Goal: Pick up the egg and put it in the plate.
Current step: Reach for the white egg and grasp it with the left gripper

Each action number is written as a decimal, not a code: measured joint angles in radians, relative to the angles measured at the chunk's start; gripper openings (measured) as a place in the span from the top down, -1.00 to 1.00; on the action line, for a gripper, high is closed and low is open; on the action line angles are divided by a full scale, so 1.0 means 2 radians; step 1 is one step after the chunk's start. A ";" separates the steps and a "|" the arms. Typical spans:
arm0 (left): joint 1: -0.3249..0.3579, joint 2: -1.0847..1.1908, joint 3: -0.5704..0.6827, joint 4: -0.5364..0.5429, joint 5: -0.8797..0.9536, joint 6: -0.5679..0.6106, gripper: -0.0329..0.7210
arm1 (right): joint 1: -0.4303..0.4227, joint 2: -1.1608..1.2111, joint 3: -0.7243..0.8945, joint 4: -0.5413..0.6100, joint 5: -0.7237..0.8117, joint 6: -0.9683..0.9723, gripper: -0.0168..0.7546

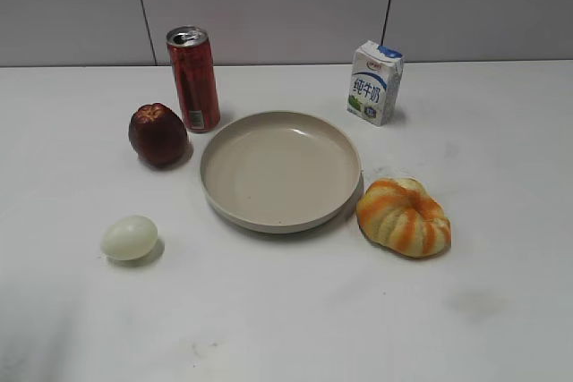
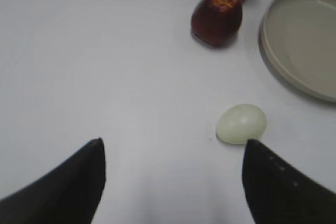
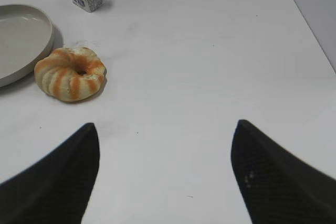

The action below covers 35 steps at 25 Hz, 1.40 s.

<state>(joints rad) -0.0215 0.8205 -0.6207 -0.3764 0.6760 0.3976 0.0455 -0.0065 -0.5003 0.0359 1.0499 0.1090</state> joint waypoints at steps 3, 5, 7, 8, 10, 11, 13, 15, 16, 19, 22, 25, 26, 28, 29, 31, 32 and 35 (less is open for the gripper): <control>-0.028 0.088 -0.048 -0.011 0.022 0.050 -0.72 | 0.000 0.000 0.000 0.000 0.000 0.000 -0.57; -0.055 0.145 -0.081 -0.013 0.040 0.073 -0.73 | 0.000 0.000 0.000 0.000 0.000 0.000 -0.57; -0.081 0.202 -0.113 -0.012 0.055 0.082 -0.80 | 0.000 0.000 0.000 0.000 0.000 0.000 -0.57; -0.095 0.230 -0.126 -0.009 0.061 0.085 -0.84 | 0.000 0.000 0.000 0.000 0.000 0.000 -0.57; -0.122 0.277 -0.152 0.000 0.066 0.087 -0.88 | 0.000 0.000 0.000 0.000 0.000 0.000 -0.57; -0.136 0.302 -0.164 0.009 0.071 0.088 -0.89 | 0.000 0.000 0.000 0.000 0.000 0.000 -0.57; -0.163 0.344 -0.183 0.029 0.082 0.089 -0.89 | 0.000 0.000 0.000 0.000 0.000 0.000 -0.57; -0.184 0.386 -0.201 0.050 0.092 0.089 -0.89 | 0.000 0.000 0.000 0.000 0.000 0.000 -0.57; -0.193 0.402 -0.207 0.057 0.095 0.089 -0.89 | 0.000 0.000 0.000 0.000 0.000 0.000 -0.57; -0.204 0.452 -0.222 0.076 0.095 0.089 -0.90 | 0.000 0.000 0.000 0.000 0.000 0.000 -0.57; -0.205 0.487 -0.228 0.089 0.089 0.090 -0.89 | 0.000 0.000 0.000 0.000 0.000 0.000 -0.57; -0.205 0.515 -0.231 0.091 0.075 0.090 -0.88 | 0.000 0.000 0.000 0.000 0.000 0.000 -0.57; -0.205 0.522 -0.231 0.091 0.065 0.090 -0.88 | 0.000 0.000 0.000 0.000 0.000 0.000 -0.57; -0.205 0.534 -0.231 0.091 0.051 0.090 -0.87 | 0.000 0.000 0.000 0.000 0.000 0.000 -0.57; -0.205 0.539 -0.231 0.091 0.045 0.090 -0.85 | 0.000 0.000 0.000 0.000 0.000 0.000 -0.57; -0.205 0.548 -0.231 0.091 0.040 0.090 -0.79 | 0.000 0.000 0.000 0.000 0.000 0.000 -0.57; -0.205 0.552 -0.231 0.091 0.037 0.090 -0.73 | 0.000 0.000 0.000 0.000 0.000 0.000 -0.57; -0.205 0.557 -0.232 0.090 0.031 0.090 -0.46 | 0.000 0.000 0.000 0.000 0.000 0.000 -0.57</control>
<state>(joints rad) -0.4311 1.9339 -1.0837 -0.1967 0.7388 0.5774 0.0455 -0.0065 -0.5003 0.0359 1.0499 0.1090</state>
